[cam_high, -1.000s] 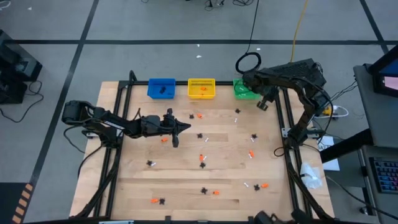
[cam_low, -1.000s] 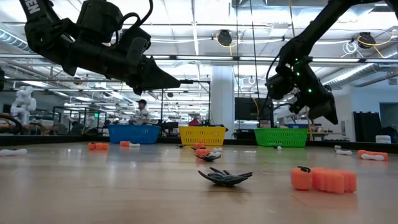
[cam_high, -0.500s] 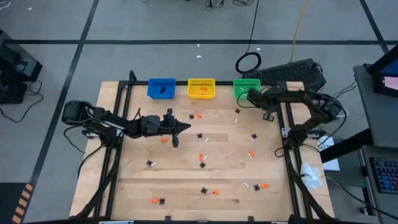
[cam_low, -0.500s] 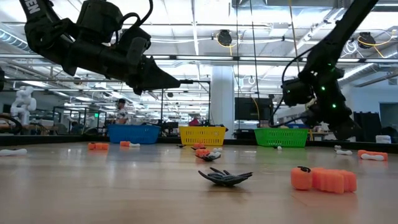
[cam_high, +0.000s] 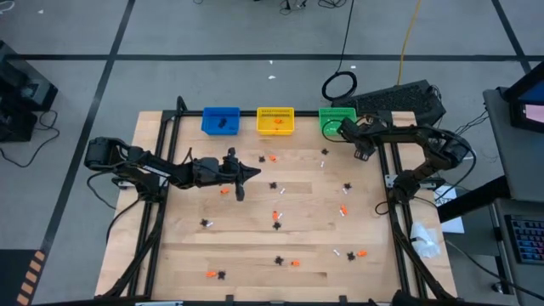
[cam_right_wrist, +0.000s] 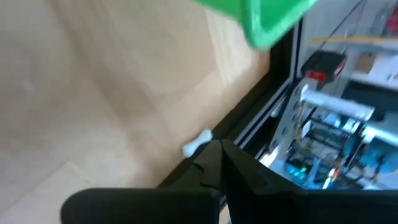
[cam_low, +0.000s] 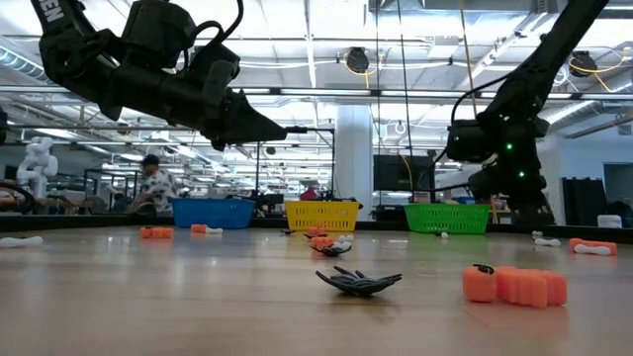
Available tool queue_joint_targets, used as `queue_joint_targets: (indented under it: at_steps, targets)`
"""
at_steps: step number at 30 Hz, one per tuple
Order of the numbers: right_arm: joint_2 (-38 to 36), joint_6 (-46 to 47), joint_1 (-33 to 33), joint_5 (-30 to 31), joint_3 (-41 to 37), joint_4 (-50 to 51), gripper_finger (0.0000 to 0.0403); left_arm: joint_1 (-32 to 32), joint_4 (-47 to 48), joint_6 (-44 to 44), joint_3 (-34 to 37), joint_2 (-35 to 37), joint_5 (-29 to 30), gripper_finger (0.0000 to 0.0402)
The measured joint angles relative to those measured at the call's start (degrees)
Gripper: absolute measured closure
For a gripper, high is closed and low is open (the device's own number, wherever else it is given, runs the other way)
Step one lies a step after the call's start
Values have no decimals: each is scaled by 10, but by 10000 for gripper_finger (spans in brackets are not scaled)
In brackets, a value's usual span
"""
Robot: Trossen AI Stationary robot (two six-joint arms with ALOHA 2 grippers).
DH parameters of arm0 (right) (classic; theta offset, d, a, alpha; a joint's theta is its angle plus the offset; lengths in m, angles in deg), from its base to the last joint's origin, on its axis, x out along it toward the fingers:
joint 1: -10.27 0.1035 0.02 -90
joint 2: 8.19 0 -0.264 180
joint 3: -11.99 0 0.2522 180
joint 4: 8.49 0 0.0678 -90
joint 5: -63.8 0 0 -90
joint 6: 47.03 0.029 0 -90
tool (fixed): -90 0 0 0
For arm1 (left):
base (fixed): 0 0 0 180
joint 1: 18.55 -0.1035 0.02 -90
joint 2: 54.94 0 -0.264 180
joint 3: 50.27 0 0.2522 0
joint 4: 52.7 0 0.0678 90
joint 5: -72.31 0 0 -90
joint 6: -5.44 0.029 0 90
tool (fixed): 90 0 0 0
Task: Sort Halloween decoration
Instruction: Put the white bone toy into the green bin
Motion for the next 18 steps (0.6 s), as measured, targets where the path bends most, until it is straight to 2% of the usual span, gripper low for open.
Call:
queue_joint_targets:
  at_steps: [11, 18]
  targets:
    - [49, 134, -6, 10, 0, 10, 403, 0, 0, 0, 0, 0, 0, 402]
    - [54, 188, -5, 17, 0, 9, 403, 0, 8, -1, 0, 0, 0, 402]
